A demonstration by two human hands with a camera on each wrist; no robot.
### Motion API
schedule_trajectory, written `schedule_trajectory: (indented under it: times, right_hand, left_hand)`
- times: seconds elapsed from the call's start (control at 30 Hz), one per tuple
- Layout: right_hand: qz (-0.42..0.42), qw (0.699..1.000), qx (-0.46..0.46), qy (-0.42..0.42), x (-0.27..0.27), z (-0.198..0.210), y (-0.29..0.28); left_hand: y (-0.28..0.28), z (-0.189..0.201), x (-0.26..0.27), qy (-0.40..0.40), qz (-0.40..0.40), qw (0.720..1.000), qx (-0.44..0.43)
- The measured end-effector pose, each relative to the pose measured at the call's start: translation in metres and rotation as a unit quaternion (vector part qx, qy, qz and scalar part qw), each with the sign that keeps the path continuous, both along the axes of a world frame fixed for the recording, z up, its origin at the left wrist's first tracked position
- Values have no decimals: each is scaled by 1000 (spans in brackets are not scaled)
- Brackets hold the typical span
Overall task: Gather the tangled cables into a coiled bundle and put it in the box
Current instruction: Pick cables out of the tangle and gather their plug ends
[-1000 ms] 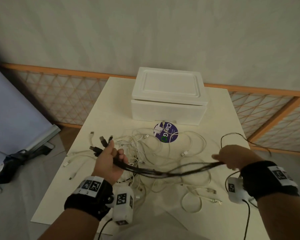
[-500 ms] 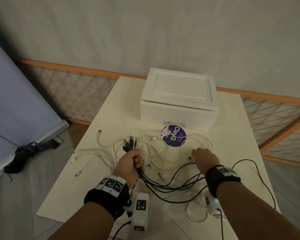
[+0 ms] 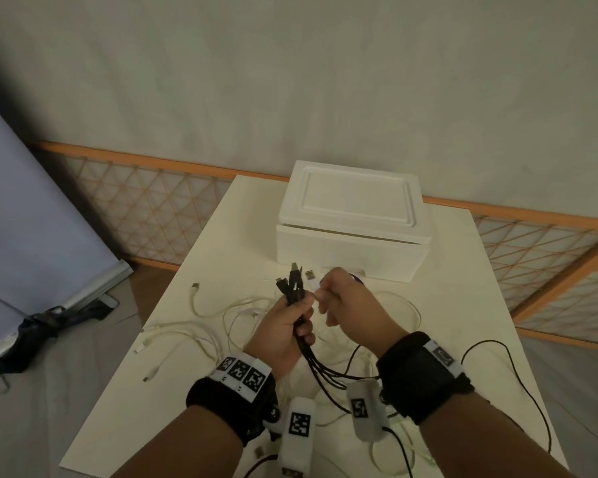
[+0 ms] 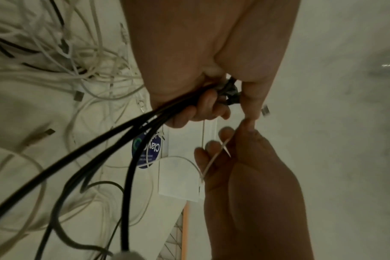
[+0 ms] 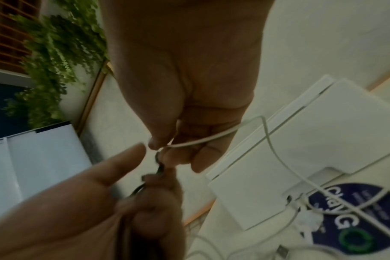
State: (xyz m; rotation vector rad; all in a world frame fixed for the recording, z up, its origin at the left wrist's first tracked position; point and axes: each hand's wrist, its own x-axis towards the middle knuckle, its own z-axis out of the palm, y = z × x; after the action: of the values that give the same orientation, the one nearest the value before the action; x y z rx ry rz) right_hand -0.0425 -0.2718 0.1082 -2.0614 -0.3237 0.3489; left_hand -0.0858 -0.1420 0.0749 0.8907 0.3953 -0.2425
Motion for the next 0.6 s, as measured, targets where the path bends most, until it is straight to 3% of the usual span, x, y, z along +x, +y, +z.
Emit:
schedule_trajectory:
  times: [0.17, 0.43, 0.6]
  right_hand:
    - [-30, 998, 55, 22, -8, -4, 23]
    - [-41, 998, -16, 44, -12, -8, 31]
    - [-38, 987, 113, 112, -16, 0, 33]
  left_hand:
    - [2, -2, -4, -42, -10, 999, -26]
    - [12, -10, -8, -69, -18, 997, -19]
    - [17, -14, -7, -93, 29, 995, 3]
